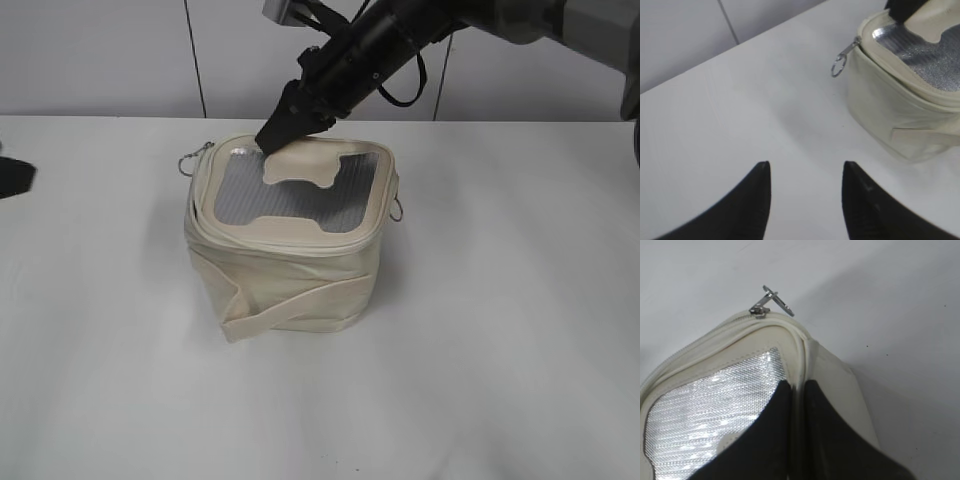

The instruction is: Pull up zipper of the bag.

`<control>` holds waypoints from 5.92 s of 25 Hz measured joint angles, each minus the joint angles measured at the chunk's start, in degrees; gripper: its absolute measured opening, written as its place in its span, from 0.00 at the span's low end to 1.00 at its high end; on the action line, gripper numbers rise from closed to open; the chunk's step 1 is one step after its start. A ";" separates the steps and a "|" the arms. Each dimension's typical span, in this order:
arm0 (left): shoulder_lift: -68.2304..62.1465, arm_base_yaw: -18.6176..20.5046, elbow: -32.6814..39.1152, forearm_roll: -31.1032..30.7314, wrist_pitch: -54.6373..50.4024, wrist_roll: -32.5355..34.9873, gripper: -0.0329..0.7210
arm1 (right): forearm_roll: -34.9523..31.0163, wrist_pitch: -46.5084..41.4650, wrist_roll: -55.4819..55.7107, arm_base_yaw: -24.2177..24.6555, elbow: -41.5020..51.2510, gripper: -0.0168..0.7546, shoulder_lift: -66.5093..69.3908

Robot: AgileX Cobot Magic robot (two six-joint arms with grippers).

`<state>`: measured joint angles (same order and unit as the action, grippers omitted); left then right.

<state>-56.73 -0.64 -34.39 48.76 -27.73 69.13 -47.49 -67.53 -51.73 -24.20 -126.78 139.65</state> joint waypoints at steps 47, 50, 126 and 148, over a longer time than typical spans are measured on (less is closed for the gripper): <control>-51.12 -11.50 -34.78 5.63 -7.46 32.84 0.03 | 0.00 0.17 3.24 0.00 -0.06 0.09 0.00; -49.19 -11.50 -34.78 -1.45 -9.87 25.08 0.03 | 0.00 0.43 5.03 0.00 -0.06 0.09 0.00; -57.49 -17.51 -67.15 6.40 -37.51 -1.94 0.49 | -47.20 36.86 -43.21 19.32 82.32 0.47 -46.27; -76.08 -23.11 -83.90 -1.54 -41.21 -5.72 0.47 | -57.01 29.38 -58.12 19.32 87.32 0.47 -40.96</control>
<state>-132.81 -23.75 -118.29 47.21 -68.94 63.41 -104.50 -38.15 -109.85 -4.88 -39.46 98.69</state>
